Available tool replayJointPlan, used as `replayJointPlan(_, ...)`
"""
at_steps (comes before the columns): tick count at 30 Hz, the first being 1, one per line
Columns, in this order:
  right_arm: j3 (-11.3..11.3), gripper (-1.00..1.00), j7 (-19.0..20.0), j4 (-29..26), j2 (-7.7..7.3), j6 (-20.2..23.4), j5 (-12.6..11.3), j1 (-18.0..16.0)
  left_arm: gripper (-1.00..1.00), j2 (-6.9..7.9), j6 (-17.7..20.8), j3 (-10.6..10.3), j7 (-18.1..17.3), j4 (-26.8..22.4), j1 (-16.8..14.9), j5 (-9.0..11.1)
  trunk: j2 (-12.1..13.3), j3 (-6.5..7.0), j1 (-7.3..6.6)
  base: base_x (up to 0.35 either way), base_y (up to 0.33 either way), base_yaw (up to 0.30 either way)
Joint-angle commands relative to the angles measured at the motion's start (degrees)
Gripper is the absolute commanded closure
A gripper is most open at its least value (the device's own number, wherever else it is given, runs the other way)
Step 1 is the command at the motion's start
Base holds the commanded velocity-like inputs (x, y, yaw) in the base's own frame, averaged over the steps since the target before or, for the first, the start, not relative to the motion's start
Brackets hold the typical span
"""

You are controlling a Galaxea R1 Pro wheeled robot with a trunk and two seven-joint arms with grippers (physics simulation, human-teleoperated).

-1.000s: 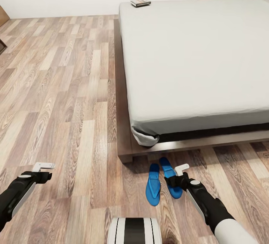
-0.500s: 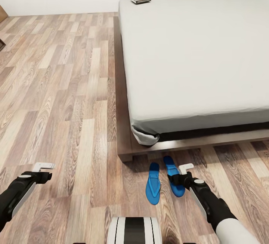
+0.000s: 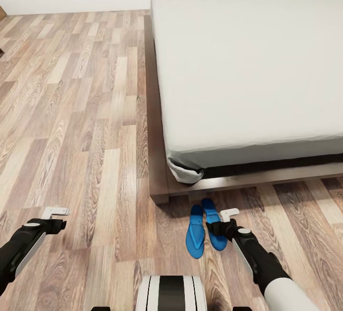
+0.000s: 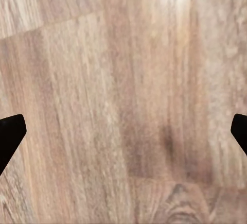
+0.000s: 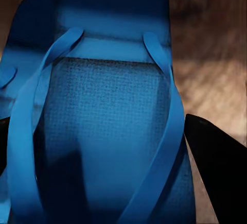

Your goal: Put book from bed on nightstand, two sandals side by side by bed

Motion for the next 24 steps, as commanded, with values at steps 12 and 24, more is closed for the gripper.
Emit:
replayJointPlan(12, 0.0, 1.00, -3.0, 1.8, 0.25, 0.2, -0.3, -0.3, -1.00, 0.09, -0.1, -0.3, 0.6, -0.1, 0.0, 0.6, 0.0, -0.26, 0.02, 0.000, 0.000, 0.000)
replayJointPlan(24, 0.0, 1.00, -3.1, 2.9, 0.27, 0.2, -0.4, -0.4, -1.00, 0.09, 0.1, -0.3, 0.5, -0.1, 0.0, 0.6, -0.1, -0.92, 0.09, 0.000, 0.000, 0.000)
